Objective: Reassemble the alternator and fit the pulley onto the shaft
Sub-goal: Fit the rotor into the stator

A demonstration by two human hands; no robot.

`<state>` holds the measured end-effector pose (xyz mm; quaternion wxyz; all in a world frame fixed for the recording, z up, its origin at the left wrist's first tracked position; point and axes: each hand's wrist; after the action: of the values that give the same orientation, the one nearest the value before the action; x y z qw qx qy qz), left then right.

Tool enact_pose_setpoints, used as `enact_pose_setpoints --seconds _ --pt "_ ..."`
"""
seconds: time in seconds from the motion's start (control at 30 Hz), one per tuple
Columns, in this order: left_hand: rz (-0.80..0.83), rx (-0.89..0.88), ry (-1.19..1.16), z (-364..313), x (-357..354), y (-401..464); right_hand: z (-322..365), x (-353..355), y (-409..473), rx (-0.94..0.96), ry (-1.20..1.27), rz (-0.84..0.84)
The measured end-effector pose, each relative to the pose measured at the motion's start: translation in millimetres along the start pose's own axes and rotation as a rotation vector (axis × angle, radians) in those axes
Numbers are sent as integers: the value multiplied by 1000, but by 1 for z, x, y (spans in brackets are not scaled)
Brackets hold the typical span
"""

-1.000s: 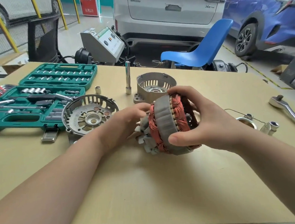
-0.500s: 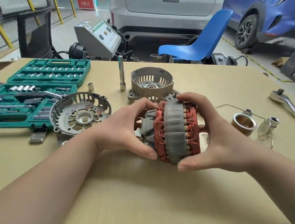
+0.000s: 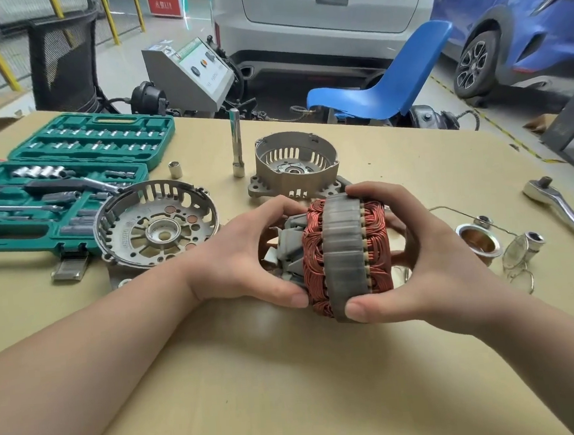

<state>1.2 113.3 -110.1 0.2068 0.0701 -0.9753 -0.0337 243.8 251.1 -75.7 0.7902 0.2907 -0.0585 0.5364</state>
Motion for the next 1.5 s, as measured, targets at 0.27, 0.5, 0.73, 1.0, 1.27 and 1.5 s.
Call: enact_pose_setpoints --seconds 0.27,0.5,0.73,1.0,1.27,1.5 --pt "-41 -31 -75 10 -2 -2 9 7 7 59 -151 98" --pt "-23 -10 -83 13 -1 2 8 3 7 -23 -83 32" --pt "-34 -8 -92 17 -1 1 15 15 19 -61 -93 119" --pt "-25 -16 -80 14 -3 4 15 22 18 -75 -109 137" --pt "-37 12 -75 15 -2 1 12 11 9 -52 -155 53" --pt "-56 54 -100 14 -1 -1 33 50 12 -24 -321 37"
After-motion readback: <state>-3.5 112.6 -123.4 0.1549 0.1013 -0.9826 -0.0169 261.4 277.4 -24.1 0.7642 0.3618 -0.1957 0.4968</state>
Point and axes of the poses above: each hand's wrist, its own y-axis towards the middle knuckle, its own x-axis out of the back of the hand, z = x × y, and after that the axes turned 10 degrees about x, right-handed
